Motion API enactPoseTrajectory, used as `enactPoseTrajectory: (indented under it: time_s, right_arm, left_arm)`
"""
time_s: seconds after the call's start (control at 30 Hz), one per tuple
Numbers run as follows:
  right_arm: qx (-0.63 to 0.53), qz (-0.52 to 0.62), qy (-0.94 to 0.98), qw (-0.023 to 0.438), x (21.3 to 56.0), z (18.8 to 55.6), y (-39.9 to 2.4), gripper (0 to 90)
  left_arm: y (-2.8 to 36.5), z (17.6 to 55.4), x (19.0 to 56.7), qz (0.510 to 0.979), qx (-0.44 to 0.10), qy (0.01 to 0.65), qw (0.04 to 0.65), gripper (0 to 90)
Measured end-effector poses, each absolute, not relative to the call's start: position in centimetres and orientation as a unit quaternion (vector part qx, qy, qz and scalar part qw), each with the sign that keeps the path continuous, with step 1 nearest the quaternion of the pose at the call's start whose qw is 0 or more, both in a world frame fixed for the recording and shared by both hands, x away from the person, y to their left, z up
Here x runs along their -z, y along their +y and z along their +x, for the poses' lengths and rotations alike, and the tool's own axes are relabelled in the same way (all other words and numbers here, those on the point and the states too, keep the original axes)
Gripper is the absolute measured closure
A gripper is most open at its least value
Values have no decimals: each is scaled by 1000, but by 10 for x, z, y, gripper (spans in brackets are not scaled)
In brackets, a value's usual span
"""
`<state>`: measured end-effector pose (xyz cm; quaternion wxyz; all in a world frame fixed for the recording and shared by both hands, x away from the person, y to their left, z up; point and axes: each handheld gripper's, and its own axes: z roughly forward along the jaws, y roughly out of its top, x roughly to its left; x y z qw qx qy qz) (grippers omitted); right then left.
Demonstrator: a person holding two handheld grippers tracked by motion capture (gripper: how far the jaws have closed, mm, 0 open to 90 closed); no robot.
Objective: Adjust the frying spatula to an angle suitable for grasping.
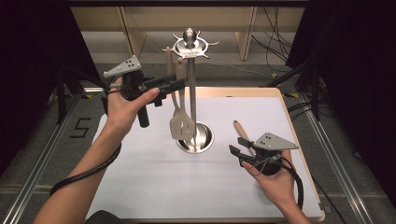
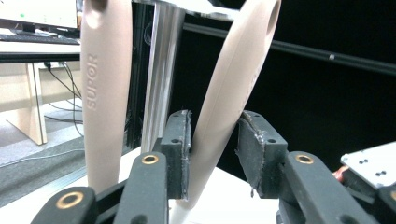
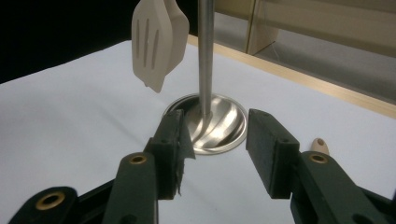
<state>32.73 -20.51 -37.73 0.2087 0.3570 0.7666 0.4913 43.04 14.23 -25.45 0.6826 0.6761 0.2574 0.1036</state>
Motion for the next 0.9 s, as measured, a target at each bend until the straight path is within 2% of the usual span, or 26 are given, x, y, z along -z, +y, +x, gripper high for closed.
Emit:
enactPoseTrajectory:
  time_s: [0.6, 0.8, 0.83, 0.9]
  right_arm:
    - [-488, 361, 767, 208, 380, 327, -206, 571]
    - [-483, 362, 771, 205, 380, 328, -208, 567]
    - [-482, 348, 773, 220, 380, 330, -210, 565]
    - [-482, 348, 773, 220, 382, 332, -210, 564]
  left_arm:
    - [134, 432, 249, 666, -126, 269, 684, 629]
    - [139, 425, 253, 669, -151, 260, 680, 555]
    - [142, 422, 254, 668, -156, 259, 680, 550]
    - [147, 417, 255, 670, -166, 257, 677, 550]
